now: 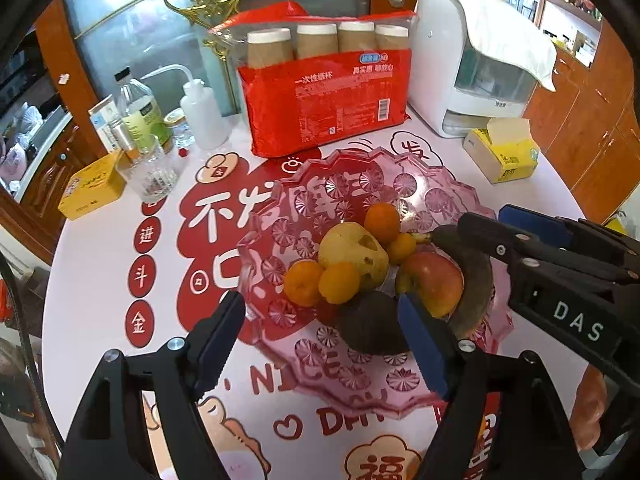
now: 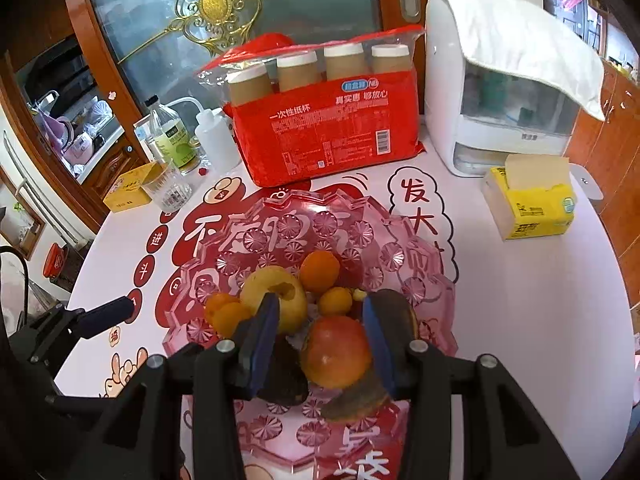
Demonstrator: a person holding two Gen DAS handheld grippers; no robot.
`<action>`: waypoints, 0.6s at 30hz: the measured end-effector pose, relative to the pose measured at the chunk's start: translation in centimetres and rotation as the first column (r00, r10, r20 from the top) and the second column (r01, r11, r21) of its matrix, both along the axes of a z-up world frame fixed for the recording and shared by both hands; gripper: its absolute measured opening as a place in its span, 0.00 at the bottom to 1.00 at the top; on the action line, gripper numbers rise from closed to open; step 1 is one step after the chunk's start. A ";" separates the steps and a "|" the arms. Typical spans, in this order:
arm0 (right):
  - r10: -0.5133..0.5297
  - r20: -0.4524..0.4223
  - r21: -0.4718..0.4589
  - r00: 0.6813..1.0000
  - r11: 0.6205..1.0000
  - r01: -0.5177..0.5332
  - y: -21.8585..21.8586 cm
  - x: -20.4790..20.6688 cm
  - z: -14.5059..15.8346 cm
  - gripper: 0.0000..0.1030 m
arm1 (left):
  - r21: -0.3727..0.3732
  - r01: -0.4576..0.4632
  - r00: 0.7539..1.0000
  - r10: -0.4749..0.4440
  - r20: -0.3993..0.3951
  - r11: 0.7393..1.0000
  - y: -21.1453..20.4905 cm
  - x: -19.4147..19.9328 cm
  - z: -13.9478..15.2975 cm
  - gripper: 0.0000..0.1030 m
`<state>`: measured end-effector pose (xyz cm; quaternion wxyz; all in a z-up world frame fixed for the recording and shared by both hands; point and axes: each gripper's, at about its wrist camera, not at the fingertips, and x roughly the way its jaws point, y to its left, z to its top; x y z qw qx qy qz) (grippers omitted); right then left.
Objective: Organize fruits
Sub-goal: 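Withdraw both tools from the bowl toward the lychees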
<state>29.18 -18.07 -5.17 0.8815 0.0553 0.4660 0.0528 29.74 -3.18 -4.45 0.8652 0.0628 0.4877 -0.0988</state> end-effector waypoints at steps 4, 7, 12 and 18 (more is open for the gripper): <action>0.004 0.012 0.001 1.000 1.000 -0.004 0.1 -1.3 1.3 0.43 | -0.002 -0.014 1.000 0.014 0.014 1.000 0.4 -1.1 1.2 0.76; 0.007 0.023 0.010 1.000 1.000 -0.008 0.2 -2.2 2.3 0.43 | -0.003 -0.024 0.999 0.024 0.032 1.000 0.7 -2.2 2.5 0.76; 0.025 0.051 0.014 0.998 1.000 -0.026 0.6 -4.0 4.4 0.43 | -0.012 -0.032 0.996 0.033 0.078 0.999 1.0 -4.0 4.9 0.79; 0.043 0.093 0.014 0.995 0.999 -0.045 0.6 -6.5 6.8 0.43 | -0.016 -0.030 0.992 0.032 0.124 0.999 0.9 -6.6 7.2 0.81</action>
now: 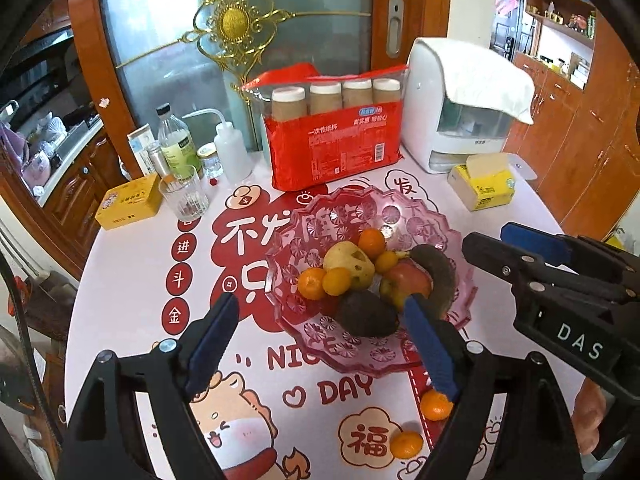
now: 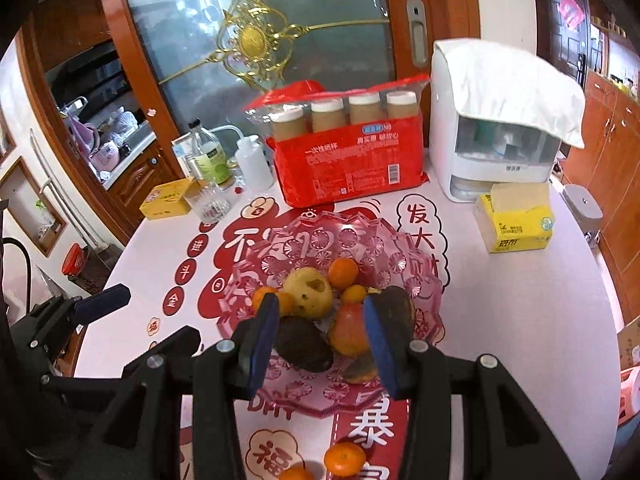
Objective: Organize fruits
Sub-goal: 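Withdraw both tools from the bowl toward the lychees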
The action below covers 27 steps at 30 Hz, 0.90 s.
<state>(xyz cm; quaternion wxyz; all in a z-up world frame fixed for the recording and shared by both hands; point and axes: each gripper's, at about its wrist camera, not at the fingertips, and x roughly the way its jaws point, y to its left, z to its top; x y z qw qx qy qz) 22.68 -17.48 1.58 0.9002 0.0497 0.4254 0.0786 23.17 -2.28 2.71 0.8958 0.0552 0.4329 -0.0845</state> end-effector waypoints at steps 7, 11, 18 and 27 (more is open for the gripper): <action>0.022 0.016 0.000 1.000 1.000 -0.022 -0.2 -3.3 1.0 0.43 | 0.000 -0.007 1.000 0.007 0.029 1.000 0.2 -3.4 0.7 0.82; 0.023 0.013 0.000 1.000 1.000 -0.023 -0.4 -5.6 0.6 0.43 | -0.002 -0.014 1.000 0.014 0.027 1.000 0.4 -5.2 0.2 0.82; 0.009 -0.011 -0.010 1.000 1.000 -0.010 -1.4 -9.4 -1.6 0.43 | -0.028 -0.037 0.999 0.037 0.010 0.999 1.0 -8.7 -1.6 0.82; 0.007 -0.062 -0.040 0.998 0.999 -0.009 -2.3 -13.1 -5.2 0.43 | -0.023 -0.076 0.997 0.076 -0.028 0.997 1.4 -12.5 -5.7 0.83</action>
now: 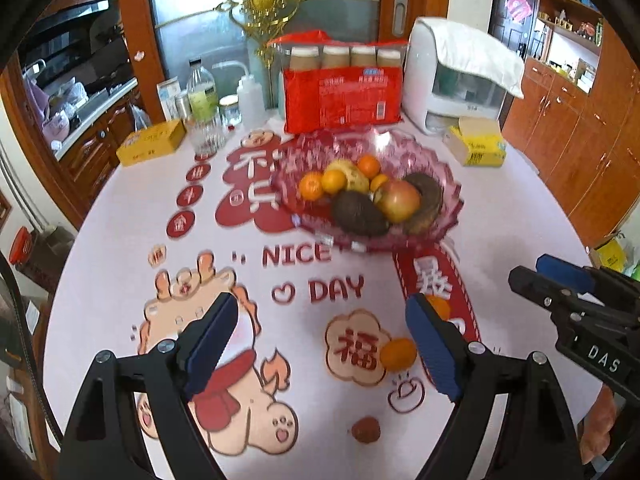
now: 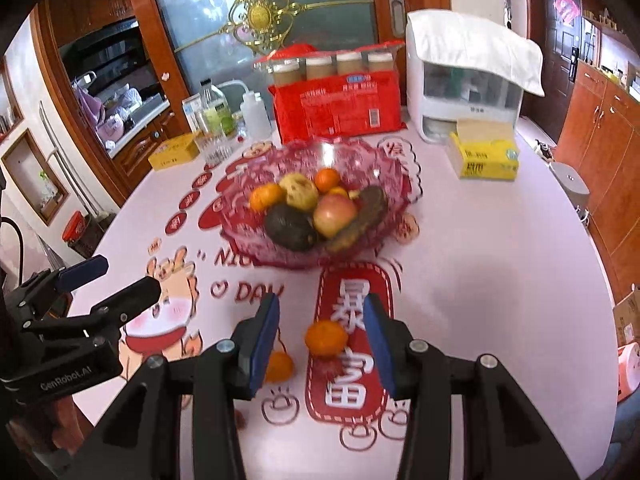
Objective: Organize fruits
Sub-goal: 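Withdraw both tools from the bowl toward the lychees, then grasp a brown lychee with the left tool while the right tool grasps a red lychee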
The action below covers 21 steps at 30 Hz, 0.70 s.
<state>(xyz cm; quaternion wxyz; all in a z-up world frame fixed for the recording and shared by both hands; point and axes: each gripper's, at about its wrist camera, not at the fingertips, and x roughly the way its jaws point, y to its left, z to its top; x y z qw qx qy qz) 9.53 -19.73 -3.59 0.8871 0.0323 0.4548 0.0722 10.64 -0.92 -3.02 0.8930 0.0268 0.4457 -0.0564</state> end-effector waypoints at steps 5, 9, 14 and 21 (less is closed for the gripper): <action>-0.007 -0.030 -0.017 1.000 1.000 0.007 -0.4 -0.9 -2.2 0.43 | 0.020 -0.009 0.999 0.010 -0.042 1.000 0.0 -1.5 -3.1 0.83; -0.014 -0.058 -0.010 0.998 1.000 0.014 -0.8 -1.5 -3.9 0.43 | 0.013 -0.016 0.997 0.017 -0.079 1.000 0.2 -2.8 -5.6 0.83; -0.016 -0.097 -0.008 0.995 1.000 0.015 -0.9 -2.1 -5.8 0.43 | 0.001 -0.004 0.992 0.004 -0.125 1.000 0.2 -4.5 -8.7 0.83; -0.003 -0.138 -0.005 0.990 1.000 0.002 -0.9 -2.6 -7.9 0.43 | -0.022 0.014 0.987 -0.017 -0.158 1.000 -0.2 -5.9 -11.8 0.82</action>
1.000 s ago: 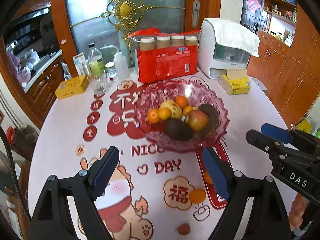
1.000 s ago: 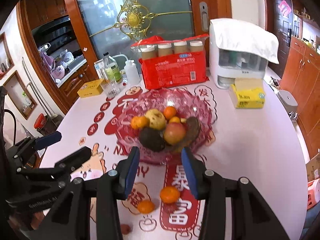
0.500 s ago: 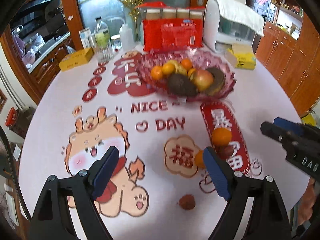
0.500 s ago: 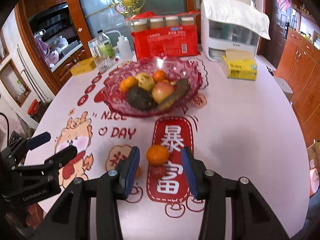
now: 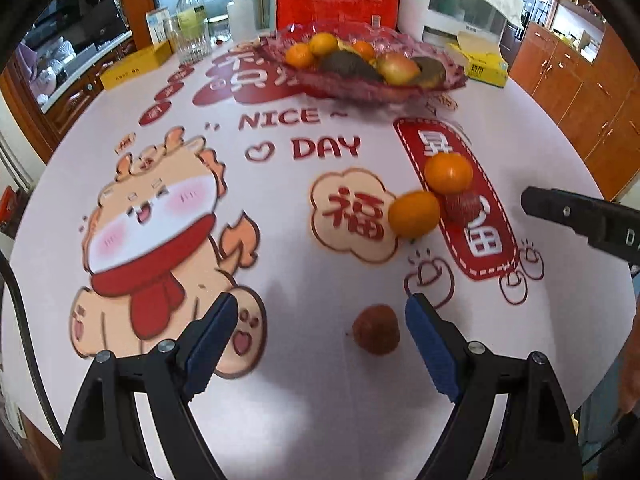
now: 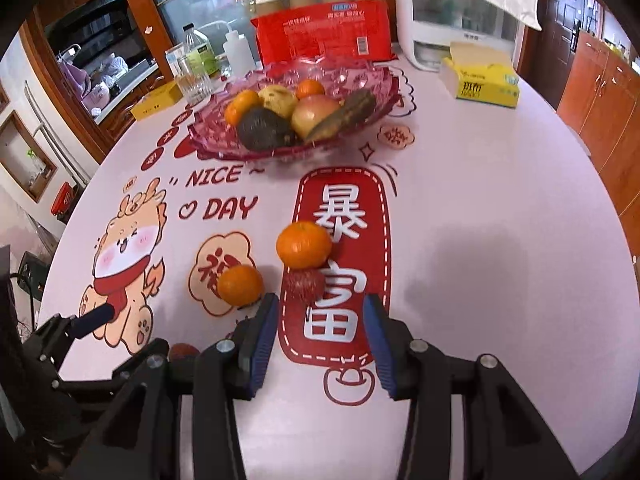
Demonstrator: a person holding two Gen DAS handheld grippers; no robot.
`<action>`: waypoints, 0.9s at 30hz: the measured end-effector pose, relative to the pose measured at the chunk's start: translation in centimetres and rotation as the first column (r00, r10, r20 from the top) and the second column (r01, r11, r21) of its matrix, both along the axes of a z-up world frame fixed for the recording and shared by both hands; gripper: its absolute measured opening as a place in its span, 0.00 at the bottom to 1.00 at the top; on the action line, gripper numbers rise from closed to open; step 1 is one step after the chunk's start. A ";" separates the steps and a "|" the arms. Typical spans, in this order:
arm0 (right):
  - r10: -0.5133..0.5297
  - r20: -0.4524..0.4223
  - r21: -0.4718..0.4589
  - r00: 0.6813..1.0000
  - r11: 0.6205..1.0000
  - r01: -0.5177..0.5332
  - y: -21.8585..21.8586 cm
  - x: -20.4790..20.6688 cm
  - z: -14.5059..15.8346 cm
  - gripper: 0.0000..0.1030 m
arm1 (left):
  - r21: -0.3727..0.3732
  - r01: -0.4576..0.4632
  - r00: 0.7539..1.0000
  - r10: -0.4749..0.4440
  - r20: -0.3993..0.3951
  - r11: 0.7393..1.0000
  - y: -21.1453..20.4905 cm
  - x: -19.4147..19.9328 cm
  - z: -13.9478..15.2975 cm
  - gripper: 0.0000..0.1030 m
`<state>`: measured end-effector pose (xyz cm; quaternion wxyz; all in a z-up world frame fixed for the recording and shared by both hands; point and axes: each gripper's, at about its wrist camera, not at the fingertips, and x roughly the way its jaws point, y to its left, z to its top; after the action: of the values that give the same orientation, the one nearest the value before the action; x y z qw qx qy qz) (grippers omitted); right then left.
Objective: Organize fruits
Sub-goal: 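Grasp a brown lychee with the left tool while the right tool grasps a red lychee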
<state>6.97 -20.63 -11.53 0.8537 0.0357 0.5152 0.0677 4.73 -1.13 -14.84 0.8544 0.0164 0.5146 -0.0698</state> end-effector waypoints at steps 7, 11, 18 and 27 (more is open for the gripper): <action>0.007 -0.016 0.006 1.000 1.000 -0.007 -0.1 0.3 -1.0 0.43 | -0.049 0.013 0.998 -0.017 -0.067 0.999 -0.5 0.0 -2.3 0.66; 0.008 -0.025 0.003 1.000 1.000 -0.008 -0.2 0.5 -1.6 0.43 | -0.068 0.024 0.997 -0.030 -0.078 0.997 -0.9 -0.1 -2.9 0.53; 0.006 -0.058 0.020 0.998 1.000 -0.005 -0.4 1.5 -2.8 0.43 | -0.092 0.037 0.997 -0.044 -0.069 0.995 -1.2 0.4 -2.8 0.26; 0.045 -0.098 0.026 0.994 0.999 -0.043 0.8 2.7 -4.4 0.43 | -0.127 -0.039 0.997 0.030 -0.075 0.991 0.9 2.4 -2.8 0.26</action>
<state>9.70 -19.82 -15.93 0.8250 0.0380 0.5564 0.0909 7.11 -0.22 -17.59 0.8354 -0.0498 0.5402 -0.0885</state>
